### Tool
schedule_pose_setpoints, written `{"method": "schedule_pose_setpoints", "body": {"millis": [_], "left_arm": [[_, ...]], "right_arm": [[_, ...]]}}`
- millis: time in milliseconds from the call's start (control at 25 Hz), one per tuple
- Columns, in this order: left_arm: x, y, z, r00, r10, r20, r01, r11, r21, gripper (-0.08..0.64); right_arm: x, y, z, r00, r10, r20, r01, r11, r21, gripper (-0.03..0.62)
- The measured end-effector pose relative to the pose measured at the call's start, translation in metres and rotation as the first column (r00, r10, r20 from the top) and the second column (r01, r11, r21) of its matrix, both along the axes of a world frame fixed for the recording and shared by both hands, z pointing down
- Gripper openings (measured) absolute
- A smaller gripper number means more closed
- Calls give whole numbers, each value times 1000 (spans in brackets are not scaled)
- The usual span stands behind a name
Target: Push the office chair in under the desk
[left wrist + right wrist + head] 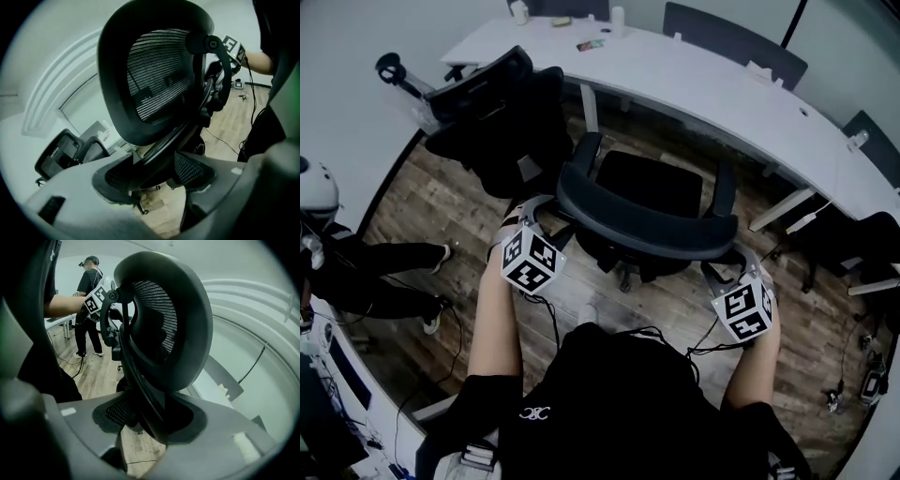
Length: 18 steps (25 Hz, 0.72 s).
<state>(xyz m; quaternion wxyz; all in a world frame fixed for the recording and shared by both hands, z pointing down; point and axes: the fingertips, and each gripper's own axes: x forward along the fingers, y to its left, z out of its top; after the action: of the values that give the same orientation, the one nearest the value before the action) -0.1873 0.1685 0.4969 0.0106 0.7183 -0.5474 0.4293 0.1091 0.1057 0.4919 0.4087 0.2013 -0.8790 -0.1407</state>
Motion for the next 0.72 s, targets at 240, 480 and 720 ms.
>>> {"method": "schedule_pose_setpoints", "body": {"millis": [240,480,720], "left_arm": [[3,-7,2,995,99,-31,-101,993,-57,281],[3,-18,2,988,144,-62,-149,986,-71,279],[0,-51,0,983,171,-72,-174,984,-34,279]], "right_arm": [[-1,-4,1,997,68,46,-66,997,-41,241],[-1,-16,2,990,130,60,-126,990,-66,256],[-1,-45,0,972,224,71,-223,974,-31,272]]}}
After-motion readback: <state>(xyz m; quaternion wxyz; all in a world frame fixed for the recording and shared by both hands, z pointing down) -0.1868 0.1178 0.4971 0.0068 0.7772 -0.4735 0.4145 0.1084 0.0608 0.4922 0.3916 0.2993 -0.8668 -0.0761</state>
